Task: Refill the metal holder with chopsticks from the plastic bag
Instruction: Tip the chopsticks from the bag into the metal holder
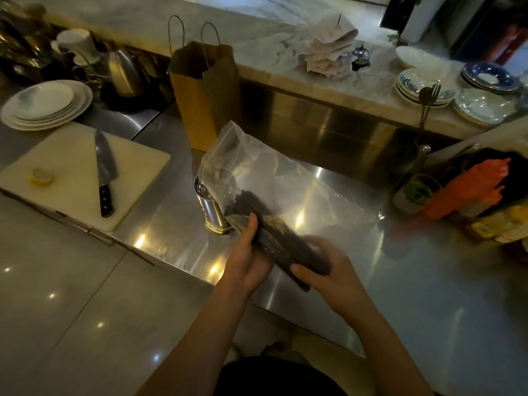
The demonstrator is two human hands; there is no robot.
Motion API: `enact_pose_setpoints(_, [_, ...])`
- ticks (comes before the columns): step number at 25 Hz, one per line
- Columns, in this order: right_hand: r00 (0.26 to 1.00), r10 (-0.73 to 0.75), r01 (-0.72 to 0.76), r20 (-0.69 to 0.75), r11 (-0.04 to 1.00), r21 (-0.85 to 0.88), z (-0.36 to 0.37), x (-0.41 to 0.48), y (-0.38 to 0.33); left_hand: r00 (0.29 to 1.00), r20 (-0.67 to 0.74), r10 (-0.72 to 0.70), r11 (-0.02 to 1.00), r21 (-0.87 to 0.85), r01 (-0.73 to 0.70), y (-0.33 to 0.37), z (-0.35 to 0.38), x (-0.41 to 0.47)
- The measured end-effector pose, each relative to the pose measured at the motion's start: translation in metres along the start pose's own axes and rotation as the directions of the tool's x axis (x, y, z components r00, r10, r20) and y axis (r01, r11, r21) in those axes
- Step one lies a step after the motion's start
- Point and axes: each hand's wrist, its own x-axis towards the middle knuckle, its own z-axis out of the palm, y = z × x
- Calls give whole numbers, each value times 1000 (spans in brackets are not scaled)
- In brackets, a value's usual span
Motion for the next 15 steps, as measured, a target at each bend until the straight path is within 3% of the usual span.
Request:
enact_pose_setpoints(7, [996,-10,10,-93,1000,1,21,-28,-11,979,20,201,979,40,-202,56,-26,-13])
enact_pose_setpoints(15, [989,-24,28,-146,999,20,40,-39,-16,980,-140,144,987,-48,-152,58,-41,-9])
